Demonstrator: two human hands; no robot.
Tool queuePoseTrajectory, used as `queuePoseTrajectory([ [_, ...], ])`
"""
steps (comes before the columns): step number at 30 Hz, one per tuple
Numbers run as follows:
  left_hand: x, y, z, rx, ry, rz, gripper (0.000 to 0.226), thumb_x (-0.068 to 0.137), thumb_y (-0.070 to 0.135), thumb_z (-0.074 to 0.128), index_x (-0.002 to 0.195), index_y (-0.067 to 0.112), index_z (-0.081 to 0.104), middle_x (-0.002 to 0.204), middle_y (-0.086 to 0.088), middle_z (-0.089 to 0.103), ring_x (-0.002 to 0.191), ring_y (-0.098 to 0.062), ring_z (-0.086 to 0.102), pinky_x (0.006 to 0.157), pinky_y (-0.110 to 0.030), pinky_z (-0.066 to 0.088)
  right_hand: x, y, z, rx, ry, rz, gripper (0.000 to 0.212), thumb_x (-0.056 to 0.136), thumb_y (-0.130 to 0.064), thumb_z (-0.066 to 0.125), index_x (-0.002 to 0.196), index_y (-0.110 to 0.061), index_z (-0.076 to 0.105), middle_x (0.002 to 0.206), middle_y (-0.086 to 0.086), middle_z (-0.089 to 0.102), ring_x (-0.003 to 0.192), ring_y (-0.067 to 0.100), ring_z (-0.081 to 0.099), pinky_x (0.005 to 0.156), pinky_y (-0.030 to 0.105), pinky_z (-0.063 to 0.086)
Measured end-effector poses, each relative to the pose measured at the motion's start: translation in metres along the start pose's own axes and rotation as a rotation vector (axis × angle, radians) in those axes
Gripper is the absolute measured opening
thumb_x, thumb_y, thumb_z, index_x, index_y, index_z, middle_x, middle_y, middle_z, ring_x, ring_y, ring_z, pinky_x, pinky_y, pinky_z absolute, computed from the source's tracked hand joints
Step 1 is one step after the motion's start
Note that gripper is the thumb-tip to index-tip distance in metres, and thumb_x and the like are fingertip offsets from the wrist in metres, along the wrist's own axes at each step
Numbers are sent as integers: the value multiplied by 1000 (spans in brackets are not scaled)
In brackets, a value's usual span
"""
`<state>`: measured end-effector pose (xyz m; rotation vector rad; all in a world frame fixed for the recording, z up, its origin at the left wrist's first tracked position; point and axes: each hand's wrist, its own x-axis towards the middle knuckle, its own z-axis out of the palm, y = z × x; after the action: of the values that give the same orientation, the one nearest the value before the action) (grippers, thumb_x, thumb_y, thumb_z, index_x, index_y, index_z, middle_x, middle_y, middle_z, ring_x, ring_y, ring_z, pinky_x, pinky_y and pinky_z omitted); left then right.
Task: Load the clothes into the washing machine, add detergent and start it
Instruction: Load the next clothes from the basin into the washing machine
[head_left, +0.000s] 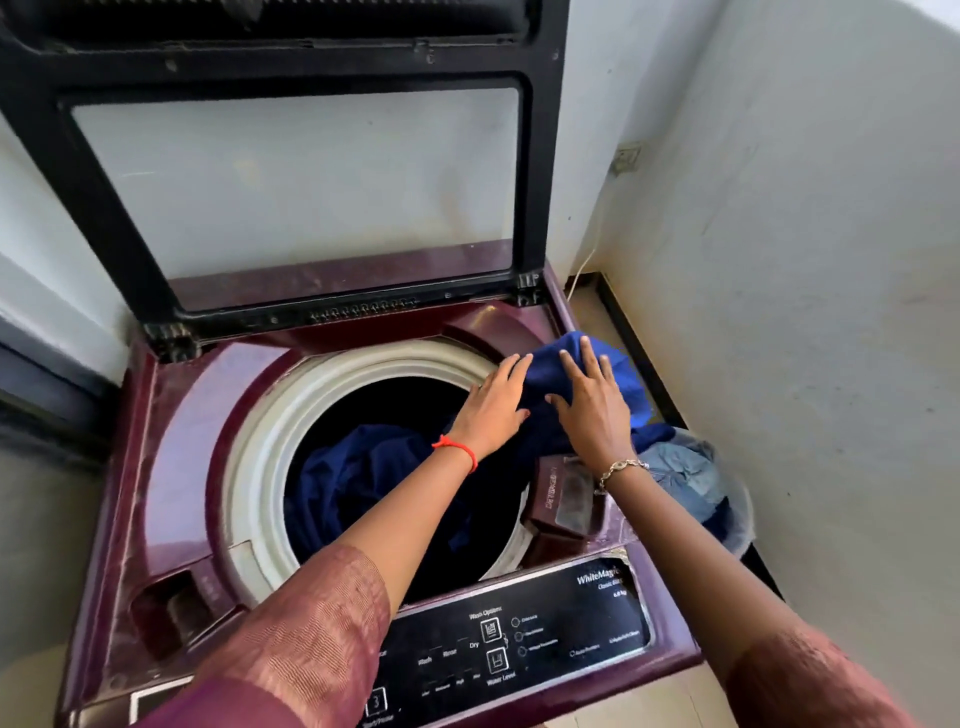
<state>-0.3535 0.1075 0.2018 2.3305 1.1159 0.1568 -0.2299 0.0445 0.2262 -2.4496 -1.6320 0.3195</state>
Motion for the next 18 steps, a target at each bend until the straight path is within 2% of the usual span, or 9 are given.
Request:
queuePoseTrajectory([
  [3,8,1,3,-11,103,-57,57,88,6,54,142,8,32,138,-11,45,127,-28,45,106,-46,34,0,-2,1,54,48,-26,43,95,-9,44,138,-7,40,155,7,18,143,28,19,113,37,25],
  [5,10,2,1,10,154,-39,39,86,4,50,125,8,52,121,-13,58,115,-32,53,100,-46,37,-6,-3,-1,90,83,-30,37,95,0,38,131,-2,48,154,5,24,142,24,22,109,33,29],
  [7,7,3,-4,-8,198,-9,26,84,3,51,108,5,62,108,-14,61,104,-33,56,95,-45,40,-12,-6,-5,159,111,-44,38,92,6,36,127,1,51,152,4,29,140,21,28,106,32,34],
  [13,-26,-17,-39,-125,343,-20,17,78,1,56,91,1,68,92,-15,62,87,-34,59,79,-37,41,-17,-43,-10,386,208,-125,37,85,14,41,116,6,59,139,13,47,128,28,47,105,41,41],
  [16,-50,-37,-59,-131,403,-55,14,76,-2,57,86,-2,68,87,-16,62,84,-33,59,72,-30,37,-22,-73,-11,478,195,-202,34,85,12,45,114,5,61,134,14,52,120,29,55,104,37,42],
  [18,-69,-51,-72,-136,442,-92,15,75,-3,57,85,-2,68,85,-16,62,81,-31,60,71,-31,38,-27,-94,-10,520,170,-246,31,87,10,45,113,6,62,132,15,54,118,31,56,104,39,42],
])
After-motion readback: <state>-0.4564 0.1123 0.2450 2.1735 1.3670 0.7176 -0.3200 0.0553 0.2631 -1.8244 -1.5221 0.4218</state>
